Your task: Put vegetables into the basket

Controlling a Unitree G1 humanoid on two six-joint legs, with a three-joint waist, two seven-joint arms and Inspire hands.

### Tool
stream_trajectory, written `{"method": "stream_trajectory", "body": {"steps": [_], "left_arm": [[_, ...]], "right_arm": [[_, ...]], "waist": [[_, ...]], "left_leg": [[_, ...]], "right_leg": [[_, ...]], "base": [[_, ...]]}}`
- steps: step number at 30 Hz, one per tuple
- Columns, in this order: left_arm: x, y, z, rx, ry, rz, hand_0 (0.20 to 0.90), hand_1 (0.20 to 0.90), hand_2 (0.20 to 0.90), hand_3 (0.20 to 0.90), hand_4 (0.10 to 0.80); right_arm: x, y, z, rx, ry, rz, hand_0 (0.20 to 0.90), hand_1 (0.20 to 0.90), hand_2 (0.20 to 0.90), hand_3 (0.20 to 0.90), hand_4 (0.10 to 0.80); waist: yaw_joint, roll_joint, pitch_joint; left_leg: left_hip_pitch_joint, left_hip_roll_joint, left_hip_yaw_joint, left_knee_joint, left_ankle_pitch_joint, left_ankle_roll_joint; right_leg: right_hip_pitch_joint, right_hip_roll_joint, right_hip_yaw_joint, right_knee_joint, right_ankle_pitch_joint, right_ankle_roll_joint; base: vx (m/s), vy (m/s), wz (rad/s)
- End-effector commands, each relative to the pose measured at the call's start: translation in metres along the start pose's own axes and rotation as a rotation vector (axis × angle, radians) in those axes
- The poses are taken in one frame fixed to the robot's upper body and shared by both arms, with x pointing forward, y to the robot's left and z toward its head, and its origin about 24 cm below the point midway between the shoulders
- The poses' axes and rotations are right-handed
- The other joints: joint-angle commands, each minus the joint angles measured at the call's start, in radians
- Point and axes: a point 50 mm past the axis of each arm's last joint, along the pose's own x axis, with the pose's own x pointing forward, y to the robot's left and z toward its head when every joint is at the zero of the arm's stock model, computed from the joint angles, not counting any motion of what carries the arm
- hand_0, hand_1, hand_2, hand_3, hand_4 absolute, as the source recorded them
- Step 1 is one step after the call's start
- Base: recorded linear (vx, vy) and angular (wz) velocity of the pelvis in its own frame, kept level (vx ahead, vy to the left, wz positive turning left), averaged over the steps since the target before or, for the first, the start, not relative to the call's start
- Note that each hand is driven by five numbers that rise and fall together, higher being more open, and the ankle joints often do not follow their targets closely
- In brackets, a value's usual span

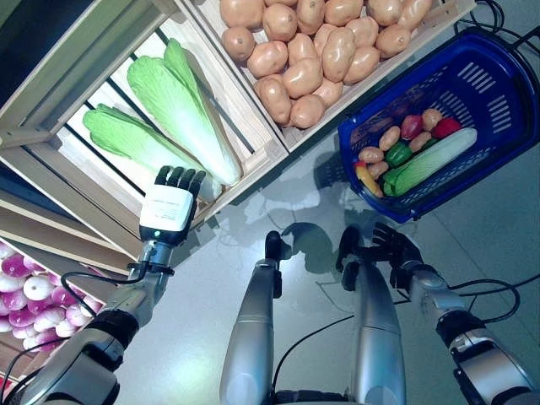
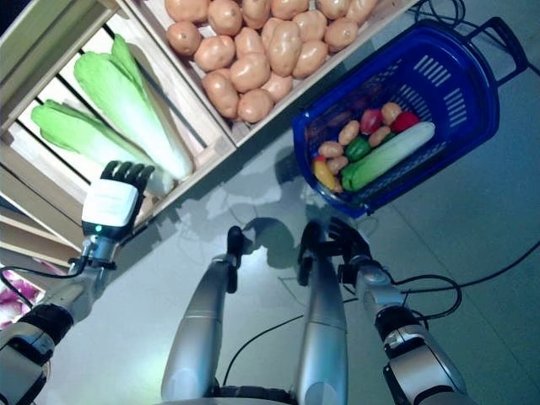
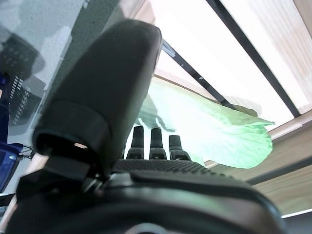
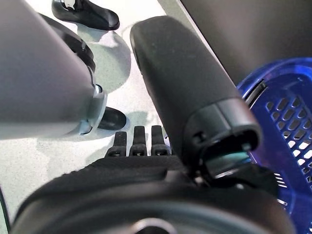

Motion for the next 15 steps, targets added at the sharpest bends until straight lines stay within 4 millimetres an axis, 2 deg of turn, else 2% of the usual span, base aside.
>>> {"method": "stream_trajectory", "body": {"steps": [1,8,15], "left_arm": [[-0.003,0.001,-0.014,0.112,-0.015,-0.047,0.9,0.9,0.9,0.9,0.8],[0.015,0.012,-0.016,0.169,-0.054,-0.023,0.9,0.9,0.9,0.9,0.8],[0.024,0.011,-0.02,0.238,-0.066,-0.113,0.9,0.9,0.9,0.9,0.8]], "right_arm": [[-0.005,-0.025,0.01,0.01,-0.052,-0.032,0.9,0.9,0.9,0.9,0.8],[-0.003,-0.025,0.013,0.002,-0.047,-0.029,0.9,0.9,0.9,0.9,0.8],[-0.001,-0.027,0.019,-0.005,-0.053,-0.032,0.9,0.9,0.9,0.9,0.8]], "waist": [[-0.013,0.051,-0.004],[-0.025,0.053,-0.004],[-0.039,0.053,-0.004]], "left_leg": [[-0.033,-0.022,0.104,-0.012,0.043,0.025],[-0.038,-0.015,0.111,-0.009,0.047,0.024],[-0.043,-0.006,0.118,-0.009,0.053,0.02]], "right_leg": [[0.068,0.002,-0.008,-0.012,-0.009,0.04],[0.062,0.002,-0.003,-0.007,-0.009,0.041],[0.056,0.007,0.006,-0.012,-0.003,0.042]], "base": [[0.0,0.0,0.0],[0.0,0.0,0.0],[0.003,0.011,-0.02]]}}
